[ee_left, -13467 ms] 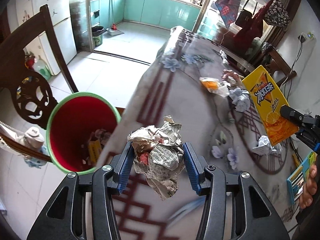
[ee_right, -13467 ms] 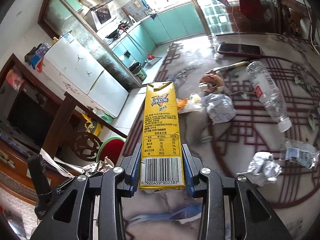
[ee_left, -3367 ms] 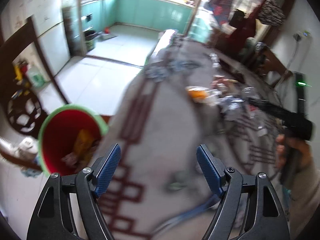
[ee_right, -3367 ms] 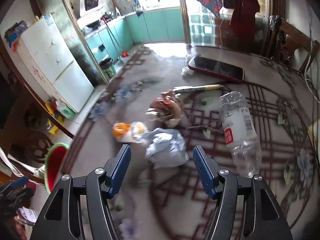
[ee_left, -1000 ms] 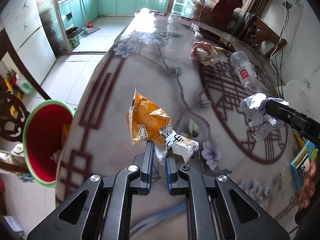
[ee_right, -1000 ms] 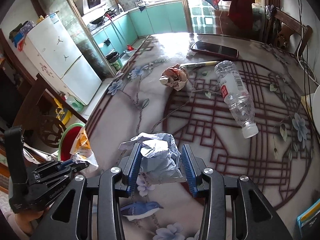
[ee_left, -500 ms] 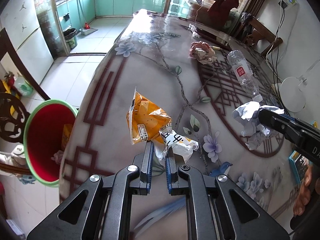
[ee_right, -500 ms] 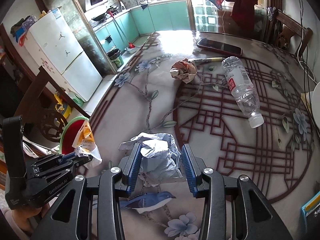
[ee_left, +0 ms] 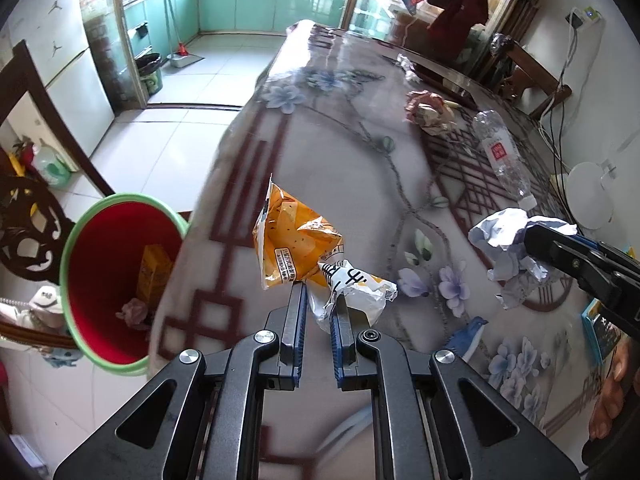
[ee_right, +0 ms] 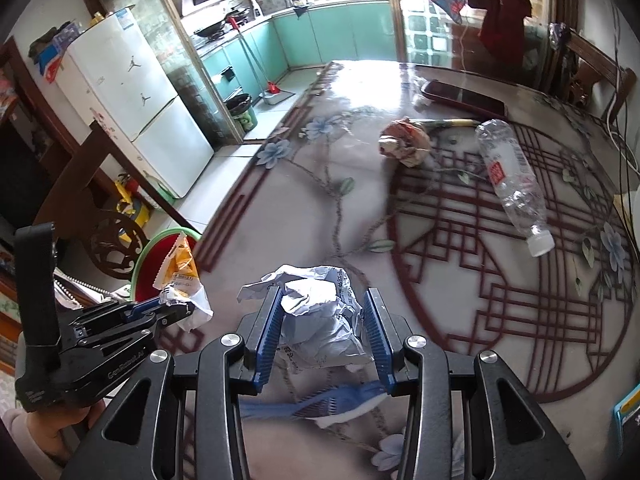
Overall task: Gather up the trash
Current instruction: 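Carry both items over the red bin and open both tools to drop them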
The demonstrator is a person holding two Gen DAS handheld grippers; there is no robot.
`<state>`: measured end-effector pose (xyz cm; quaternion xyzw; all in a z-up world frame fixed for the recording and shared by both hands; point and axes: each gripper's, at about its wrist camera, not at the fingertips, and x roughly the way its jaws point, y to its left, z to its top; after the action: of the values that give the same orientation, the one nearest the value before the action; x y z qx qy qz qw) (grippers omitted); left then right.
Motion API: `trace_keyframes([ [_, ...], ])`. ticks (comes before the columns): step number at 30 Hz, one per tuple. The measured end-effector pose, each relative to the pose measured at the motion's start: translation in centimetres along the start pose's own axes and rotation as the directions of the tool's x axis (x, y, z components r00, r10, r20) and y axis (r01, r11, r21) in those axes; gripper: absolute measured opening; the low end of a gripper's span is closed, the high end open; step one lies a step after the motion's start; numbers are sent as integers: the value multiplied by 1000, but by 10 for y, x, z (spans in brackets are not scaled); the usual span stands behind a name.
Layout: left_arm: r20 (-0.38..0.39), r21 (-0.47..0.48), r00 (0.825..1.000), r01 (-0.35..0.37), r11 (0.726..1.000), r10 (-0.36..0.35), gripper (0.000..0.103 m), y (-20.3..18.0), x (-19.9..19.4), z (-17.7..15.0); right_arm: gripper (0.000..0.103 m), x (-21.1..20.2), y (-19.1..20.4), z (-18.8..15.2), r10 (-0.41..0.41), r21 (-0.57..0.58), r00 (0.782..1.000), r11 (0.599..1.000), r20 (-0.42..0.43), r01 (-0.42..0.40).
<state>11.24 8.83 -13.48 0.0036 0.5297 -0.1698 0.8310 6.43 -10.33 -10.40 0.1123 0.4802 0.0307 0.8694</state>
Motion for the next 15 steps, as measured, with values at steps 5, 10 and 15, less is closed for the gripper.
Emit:
trace_keyframes([
  [5,-4,-29,1000,-11,1000,10,10,25,0,-1,39,6,21,4,6,-22,1000,1000,-3,-6],
  [10,-10,-47,1000,-22,999,22,10,48,-1,-2,39,13,40,8,12,-36,1000,999,-8,-12],
  [15,-17,-61,999,-30,998,29,10,69,1,-1,39,19,60,12,19,-53,1000,998,-8,-19],
])
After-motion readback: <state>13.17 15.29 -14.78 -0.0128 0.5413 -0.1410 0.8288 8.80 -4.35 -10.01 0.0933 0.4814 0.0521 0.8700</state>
